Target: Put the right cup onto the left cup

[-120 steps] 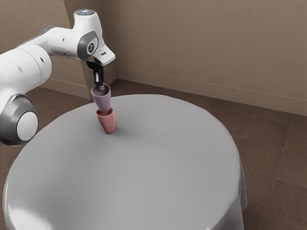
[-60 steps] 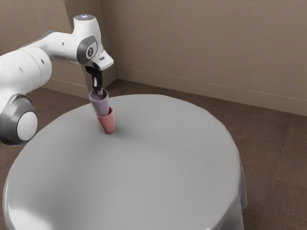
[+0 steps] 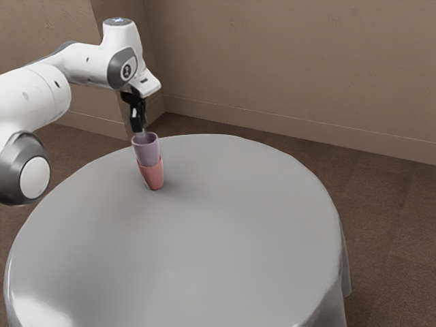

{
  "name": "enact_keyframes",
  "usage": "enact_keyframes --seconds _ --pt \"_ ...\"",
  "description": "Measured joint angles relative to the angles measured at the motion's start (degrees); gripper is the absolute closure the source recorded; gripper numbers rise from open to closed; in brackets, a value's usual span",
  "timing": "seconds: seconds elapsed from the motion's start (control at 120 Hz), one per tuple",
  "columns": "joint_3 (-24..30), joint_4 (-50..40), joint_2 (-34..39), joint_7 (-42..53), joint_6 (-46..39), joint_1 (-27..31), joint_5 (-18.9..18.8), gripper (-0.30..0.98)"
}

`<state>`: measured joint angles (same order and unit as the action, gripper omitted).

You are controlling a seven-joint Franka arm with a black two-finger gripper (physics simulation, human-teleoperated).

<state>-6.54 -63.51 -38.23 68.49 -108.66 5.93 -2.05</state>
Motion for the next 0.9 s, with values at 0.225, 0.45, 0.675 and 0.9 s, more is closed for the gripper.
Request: enact_keyframes --seconds 0.225,0.45,0.675,0.9 --pt "0.04 -4.17 4.74 -0.37 2.94 -1.20 0.04 0.08" --pt "0.11 -6.98 9.69 -1.08 7.50 -3.14 0.01 0.03" --pt "-2.49 -19.53 23.34 -3.05 9.98 -8.56 -0.62 0.01" --pt "-5.31 -28.00 34.03 -5.45 10.91 -13.20 -2.39 0.00"
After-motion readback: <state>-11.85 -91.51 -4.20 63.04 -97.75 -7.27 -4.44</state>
